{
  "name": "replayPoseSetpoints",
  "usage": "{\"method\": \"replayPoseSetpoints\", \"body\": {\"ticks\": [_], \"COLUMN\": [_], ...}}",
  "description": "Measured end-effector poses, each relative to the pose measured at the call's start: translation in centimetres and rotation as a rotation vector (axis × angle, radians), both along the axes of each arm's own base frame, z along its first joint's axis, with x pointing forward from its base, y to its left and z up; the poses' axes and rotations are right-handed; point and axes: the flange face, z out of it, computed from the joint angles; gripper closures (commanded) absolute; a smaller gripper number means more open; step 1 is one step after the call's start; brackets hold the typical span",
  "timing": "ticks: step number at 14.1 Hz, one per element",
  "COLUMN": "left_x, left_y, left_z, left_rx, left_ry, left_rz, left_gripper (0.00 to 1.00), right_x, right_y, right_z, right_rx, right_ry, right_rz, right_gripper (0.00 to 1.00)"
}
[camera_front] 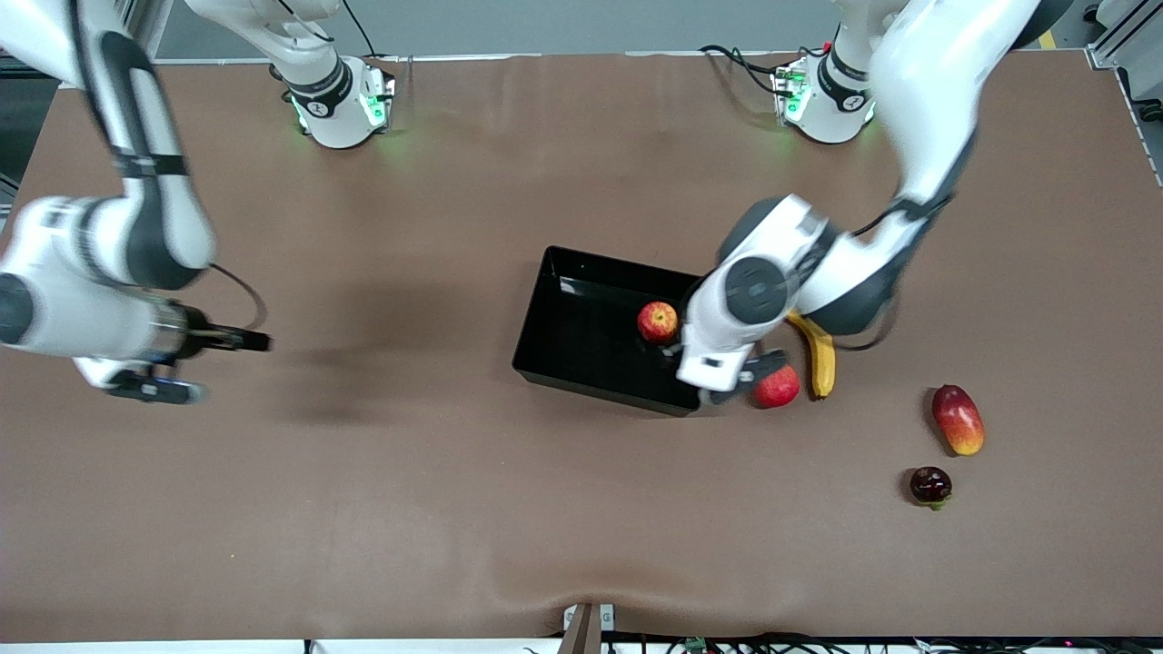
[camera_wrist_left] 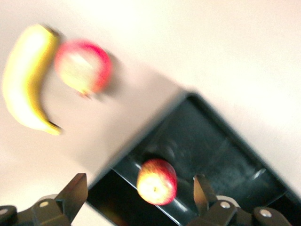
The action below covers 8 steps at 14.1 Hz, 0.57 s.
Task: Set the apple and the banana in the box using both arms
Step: 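Move the left gripper to the banana while the right gripper returns to rest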
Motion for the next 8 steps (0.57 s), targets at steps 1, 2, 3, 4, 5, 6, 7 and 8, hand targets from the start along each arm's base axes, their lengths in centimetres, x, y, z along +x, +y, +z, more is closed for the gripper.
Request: {"method": "replayPoseSetpoints", "body": {"ticks": [1, 2, 3, 4, 5, 6, 7, 8], "left_x": [0.9, 1.8, 2.6, 3.2, 3.5, 3.6, 3.5, 3.1], "left_y": [2.8, 6.0, 9.1, 12.1, 14.9, 17.4, 19.6, 21.3], "left_z": [2.2, 3.3, 3.1, 1.9, -0.1, -2.4, -4.8, -7.3], "left_rx": [0.006, 0.015, 0.023, 0.027, 0.036, 0.055, 0.068, 0.063], "left_ry": [-0.023, -0.027, -0.009, 0.017, 0.051, 0.082, 0.101, 0.117], "left_rz": [0.005, 0.002, -0.008, -0.025, -0.051, -0.088, -0.129, -0.173], "left_gripper": [0.0, 0.0, 0.0, 0.0, 0.0, 0.0, 0.1, 0.19], "right_x": [-0.7, -1.5, -2.3, -3.0, -3.5, -3.9, -4.3, -4.7], "right_y": [-0.1, 0.5, 1.2, 1.6, 1.8, 1.7, 1.5, 1.2], "right_z": [2.0, 4.1, 6.0, 7.8, 9.4, 10.8, 12.1, 13.4], "right_rx": [0.005, 0.01, 0.013, 0.014, 0.014, 0.013, 0.011, 0.009], "right_ry": [0.008, 0.012, 0.01, 0.002, -0.016, -0.036, -0.057, -0.076], "right_rz": [0.004, 0.014, 0.025, 0.033, 0.035, 0.034, 0.031, 0.025], "right_gripper": [0.0, 0.0, 0.0, 0.0, 0.0, 0.0, 0.0, 0.0]}}
